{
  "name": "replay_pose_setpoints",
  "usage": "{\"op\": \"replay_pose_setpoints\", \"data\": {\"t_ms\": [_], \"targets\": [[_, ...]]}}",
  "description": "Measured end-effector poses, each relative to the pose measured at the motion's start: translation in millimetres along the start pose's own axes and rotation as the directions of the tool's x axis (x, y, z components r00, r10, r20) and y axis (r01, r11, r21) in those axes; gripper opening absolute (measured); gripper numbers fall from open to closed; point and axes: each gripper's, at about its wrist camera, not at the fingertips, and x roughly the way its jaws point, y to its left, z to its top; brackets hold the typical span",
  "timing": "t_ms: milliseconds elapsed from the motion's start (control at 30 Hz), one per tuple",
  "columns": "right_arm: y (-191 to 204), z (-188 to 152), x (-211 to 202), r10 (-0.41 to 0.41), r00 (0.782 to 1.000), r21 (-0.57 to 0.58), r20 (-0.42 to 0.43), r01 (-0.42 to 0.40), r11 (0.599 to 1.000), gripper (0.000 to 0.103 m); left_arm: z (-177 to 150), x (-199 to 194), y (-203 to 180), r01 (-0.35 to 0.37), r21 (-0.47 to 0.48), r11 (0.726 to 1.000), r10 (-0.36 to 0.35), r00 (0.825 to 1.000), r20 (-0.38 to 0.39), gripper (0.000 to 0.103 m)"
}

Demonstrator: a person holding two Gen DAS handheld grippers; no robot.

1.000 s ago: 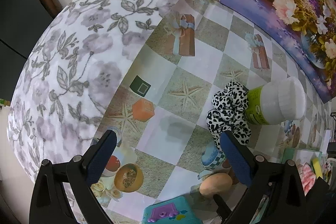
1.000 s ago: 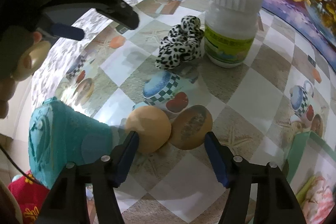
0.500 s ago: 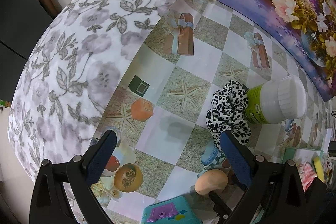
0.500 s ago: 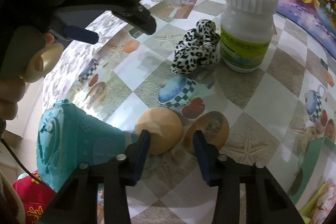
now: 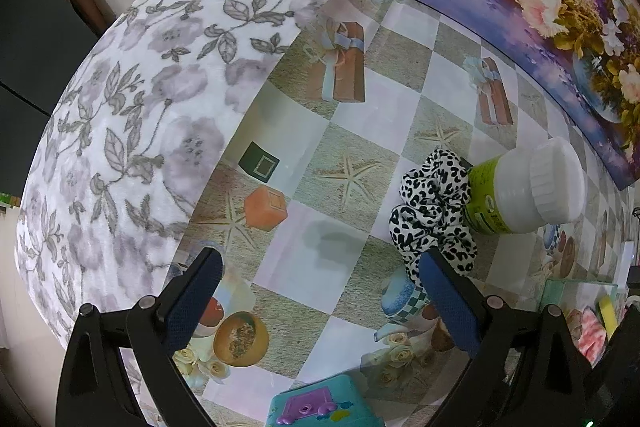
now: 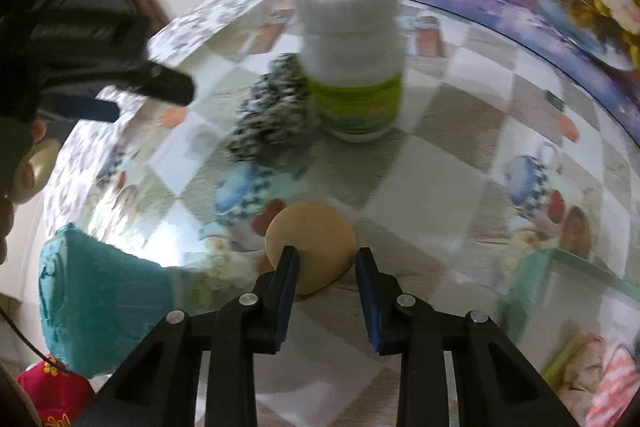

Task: Organize soft objects
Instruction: 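Close the right gripper around the beige ball while left grasps leopard scrunchie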

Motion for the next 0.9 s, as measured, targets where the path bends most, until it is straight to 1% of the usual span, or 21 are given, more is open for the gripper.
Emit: {"op": "replay_pose_setpoints", "data": {"t_ms": [133, 333, 400, 500, 633, 700, 767, 800, 867, 900], "targets": [[-15.8, 1.1, -2.8, -0.039, 0.999, 0.039, -0.002, 0.039, 0.998, 0.032, -1.1, 1.9, -6.7, 0.01, 0.012, 1.0, -0.009, 1.0, -0.003, 0.099], [-36.8, 2.0, -7.0, -0.075, 0.997, 0.097, -0.011, 0.076, 0.992, 0.032, -4.5, 6.1, -24.5, 0.019, 0.049, 0.999, -0.018, 1.0, -0.009, 0.099], [-41.2, 2.5, -10.0, -0.062, 0.998, 0.112, -0.007, 0.062, 0.992, 0.032, -5.7, 5.7, -31.6, 0.014, 0.066, 0.998, -0.014, 1.0, -0.001, 0.099], [-44.2, 3.9, -17.5, -0.073, 0.997, 0.118, 0.009, 0.071, 0.99, 0.033, -8.0, 6.9, -42.5, 0.0, 0.087, 0.996, -0.001, 1.0, 0.004, 0.099], [-50.1, 5.8, -29.2, -0.041, 0.998, 0.15, 0.046, 0.033, 0.988, 0.033, -10.7, 8.0, -56.7, -0.006, 0.124, 0.992, 0.004, 1.0, 0.013, 0.099], [-48.9, 7.2, -28.6, -0.034, 0.998, 0.151, 0.047, 0.026, 0.988, 0.038, -11.8, 8.9, -61.8, -0.013, 0.136, 0.991, 0.011, 1.0, 0.015, 0.098], [-45.6, 7.8, -24.5, -0.03, 0.999, 0.145, 0.038, 0.025, 0.989, 0.048, -12.3, 10.5, -67.7, -0.016, 0.152, 0.988, 0.014, 1.0, 0.017, 0.098], [-42.6, 8.0, -21.4, -0.038, 0.999, 0.136, 0.031, 0.034, 0.99, 0.048, -12.6, 11.2, -69.8, -0.016, 0.157, 0.987, 0.013, 1.0, 0.017, 0.097], [-38.5, 7.1, -16.5, -0.046, 0.999, 0.127, 0.018, 0.043, 0.991, 0.05, -13.4, 12.6, -73.7, -0.015, 0.164, 0.986, 0.013, 1.0, 0.015, 0.092], [-36.5, 6.7, -14.3, -0.048, 0.999, 0.126, 0.013, 0.046, 0.991, 0.051, -13.3, 13.9, -75.3, -0.014, 0.167, 0.986, 0.012, 1.0, 0.013, 0.092]]}}
